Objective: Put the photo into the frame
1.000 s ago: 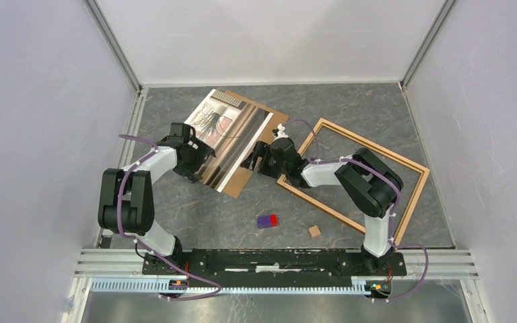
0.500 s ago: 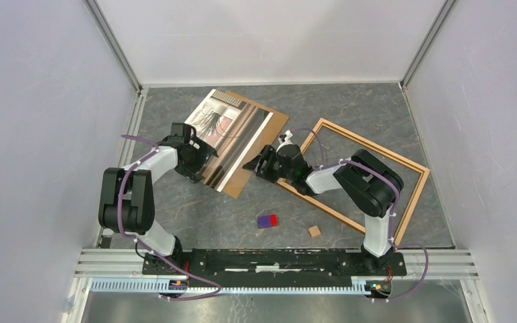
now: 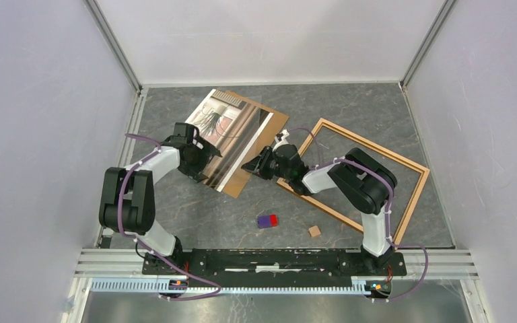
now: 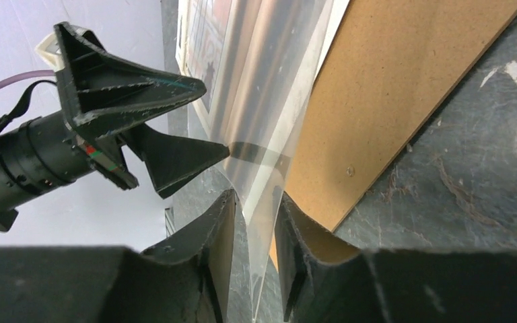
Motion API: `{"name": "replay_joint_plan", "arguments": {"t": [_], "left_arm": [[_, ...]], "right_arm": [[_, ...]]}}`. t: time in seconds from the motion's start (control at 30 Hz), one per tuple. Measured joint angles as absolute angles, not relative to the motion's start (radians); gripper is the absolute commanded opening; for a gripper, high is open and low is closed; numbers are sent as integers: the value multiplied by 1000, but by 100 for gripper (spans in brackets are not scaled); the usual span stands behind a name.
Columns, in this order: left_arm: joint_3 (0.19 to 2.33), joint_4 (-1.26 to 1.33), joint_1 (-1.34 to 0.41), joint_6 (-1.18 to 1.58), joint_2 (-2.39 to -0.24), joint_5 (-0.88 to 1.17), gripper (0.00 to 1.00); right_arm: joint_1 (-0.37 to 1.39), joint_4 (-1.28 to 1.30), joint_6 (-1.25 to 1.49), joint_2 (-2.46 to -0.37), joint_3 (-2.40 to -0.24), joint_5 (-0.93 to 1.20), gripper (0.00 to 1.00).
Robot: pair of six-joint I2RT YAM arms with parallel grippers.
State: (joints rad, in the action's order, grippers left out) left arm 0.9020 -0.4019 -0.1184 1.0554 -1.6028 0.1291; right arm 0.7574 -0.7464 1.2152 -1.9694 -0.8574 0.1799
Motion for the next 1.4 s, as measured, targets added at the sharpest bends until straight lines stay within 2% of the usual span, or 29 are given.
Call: {"name": "replay_joint_plan", "arguments": {"t": [0.17, 0.37, 0.6, 0.77, 0.87, 1.07, 1.17, 1.4], "left_arm": [[904, -404, -137, 1023, -1579, 107, 100], [925, -408, -165, 952, -1471, 60, 100], [950, -357, -235, 832, -1304, 46, 100], [1024, -362, -331, 731, -1290, 40, 94], [1060, -365, -377, 679, -1298, 69, 95], [1083, -356, -403, 594, -1326, 255, 93], [1082, -327, -399, 589, -1351, 370, 88], [961, -76, -289, 698, -1399, 604, 88]], "right_arm": [[759, -713, 1195, -2016, -915, 191, 0], [759, -592, 1049, -1986, -949, 163, 0], [726, -443, 826, -1818, -925, 158, 0], [644, -407, 751, -1670, -802, 196, 0], [587, -384, 725, -1588, -714, 229, 0], [466, -249, 609, -1392, -593, 311, 0], [425, -155, 512, -1304, -588, 356, 0], [374, -19, 367, -1197, -564, 479, 0]]}}
